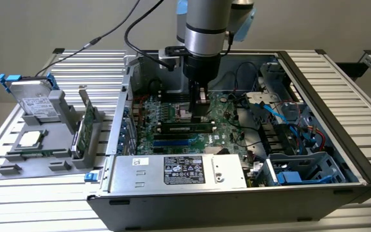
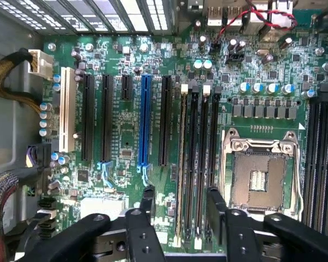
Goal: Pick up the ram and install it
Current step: 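Insert the ram into the slot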
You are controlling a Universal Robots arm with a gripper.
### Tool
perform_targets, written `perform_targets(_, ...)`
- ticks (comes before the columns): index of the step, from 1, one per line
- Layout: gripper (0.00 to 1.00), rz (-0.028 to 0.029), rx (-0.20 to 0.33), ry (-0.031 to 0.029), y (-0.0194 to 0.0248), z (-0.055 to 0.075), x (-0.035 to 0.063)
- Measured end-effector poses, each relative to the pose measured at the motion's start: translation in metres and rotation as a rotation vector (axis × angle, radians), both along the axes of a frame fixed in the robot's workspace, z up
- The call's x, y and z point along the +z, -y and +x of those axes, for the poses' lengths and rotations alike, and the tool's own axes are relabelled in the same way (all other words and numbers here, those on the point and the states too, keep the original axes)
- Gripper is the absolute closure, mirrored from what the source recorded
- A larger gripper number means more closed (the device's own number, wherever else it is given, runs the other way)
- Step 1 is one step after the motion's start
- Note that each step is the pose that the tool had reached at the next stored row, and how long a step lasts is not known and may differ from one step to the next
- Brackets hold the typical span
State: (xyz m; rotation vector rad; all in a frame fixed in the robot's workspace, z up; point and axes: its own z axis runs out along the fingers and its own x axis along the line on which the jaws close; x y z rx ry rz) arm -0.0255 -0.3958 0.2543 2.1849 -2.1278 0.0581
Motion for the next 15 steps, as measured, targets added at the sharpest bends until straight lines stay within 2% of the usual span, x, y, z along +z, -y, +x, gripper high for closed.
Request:
perform_targets(2,0.63,0.0000,0.000,0.0000,0.0000,0.0000,0.0000)
perform_targets(3,0.63,-0.0001,0.000,-0.0001,0.0000,0.0000,0.0001)
perform_targets(7,0.87,-0.0002,0.000,-0.0001,0.0000,0.0000,0.0001)
perform_targets(9,0.90,-0.0002,0.000,-0.0001,0.0000,0.0000,0.0001)
perform_targets(15,0.90,-0.0002,0.000,-0.0001,0.0000,0.0000,0.0001)
